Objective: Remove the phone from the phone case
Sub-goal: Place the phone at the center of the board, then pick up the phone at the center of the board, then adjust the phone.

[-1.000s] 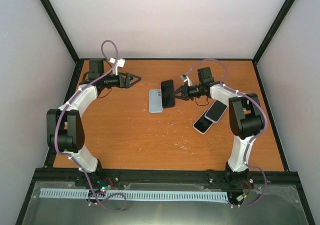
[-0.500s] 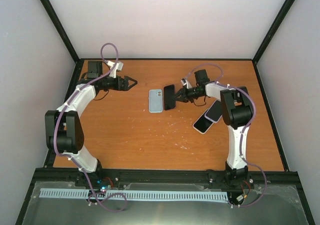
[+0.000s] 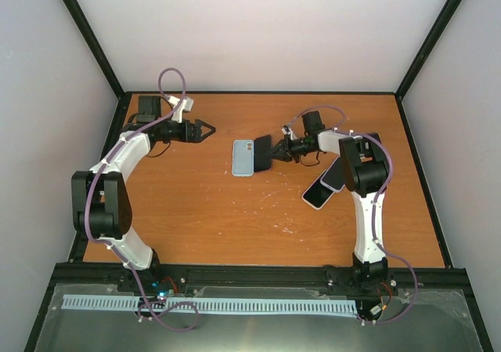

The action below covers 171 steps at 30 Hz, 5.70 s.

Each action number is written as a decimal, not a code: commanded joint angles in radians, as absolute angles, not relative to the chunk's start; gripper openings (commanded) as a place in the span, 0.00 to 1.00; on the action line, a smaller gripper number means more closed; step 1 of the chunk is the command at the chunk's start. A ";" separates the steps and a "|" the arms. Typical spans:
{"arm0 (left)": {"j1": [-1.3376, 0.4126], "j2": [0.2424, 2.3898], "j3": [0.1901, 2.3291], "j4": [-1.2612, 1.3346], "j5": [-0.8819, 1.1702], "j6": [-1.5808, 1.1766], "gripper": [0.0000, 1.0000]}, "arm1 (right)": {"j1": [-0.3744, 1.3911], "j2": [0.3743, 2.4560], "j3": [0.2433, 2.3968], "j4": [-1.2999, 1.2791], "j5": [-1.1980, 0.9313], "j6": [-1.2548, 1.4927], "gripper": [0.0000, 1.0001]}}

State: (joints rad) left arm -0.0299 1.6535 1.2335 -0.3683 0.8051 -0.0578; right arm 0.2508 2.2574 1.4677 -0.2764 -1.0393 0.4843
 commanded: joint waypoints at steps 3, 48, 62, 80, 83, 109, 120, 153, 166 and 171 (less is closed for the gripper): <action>-0.026 1.678 1.261 -0.366 0.826 -0.061 1.00 | 0.268 2.259 1.481 -0.292 -1.008 0.510 0.08; -0.026 1.380 1.013 -0.274 0.722 -0.106 1.00 | 0.429 1.547 1.234 -0.605 0.121 0.174 1.00; -0.026 1.504 1.089 -0.265 0.761 -0.133 1.00 | 0.093 1.464 0.997 -0.653 0.058 0.349 1.00; -0.026 1.594 1.166 -0.298 0.736 -0.117 1.00 | 0.080 1.734 1.145 -0.727 0.043 0.506 1.00; -0.026 1.606 1.169 -0.300 0.735 -0.118 1.00 | 0.080 1.757 1.138 -0.732 0.058 0.516 1.00; -0.026 1.646 1.194 -0.319 0.747 -0.106 1.00 | 0.071 1.769 1.208 -0.729 0.041 0.483 0.70; -0.026 1.570 1.165 -0.323 0.755 -0.079 1.00 | 0.073 1.621 1.252 -0.596 -0.054 0.319 0.65; -0.136 1.509 1.184 0.001 1.108 -0.462 0.90 | 0.807 1.484 1.249 -0.062 0.223 -0.169 0.64; -0.169 1.509 1.133 0.058 1.112 -0.522 0.66 | 0.875 1.544 1.288 -0.034 0.256 -0.171 0.64; -0.169 1.515 1.129 0.076 1.133 -0.534 0.48 | 0.880 1.555 1.302 -0.033 0.261 -0.166 0.65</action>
State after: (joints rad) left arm -0.1650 1.5326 1.1278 0.0330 1.1072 -0.5133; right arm 0.8665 1.5532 1.2480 -0.1223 0.2337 -0.1692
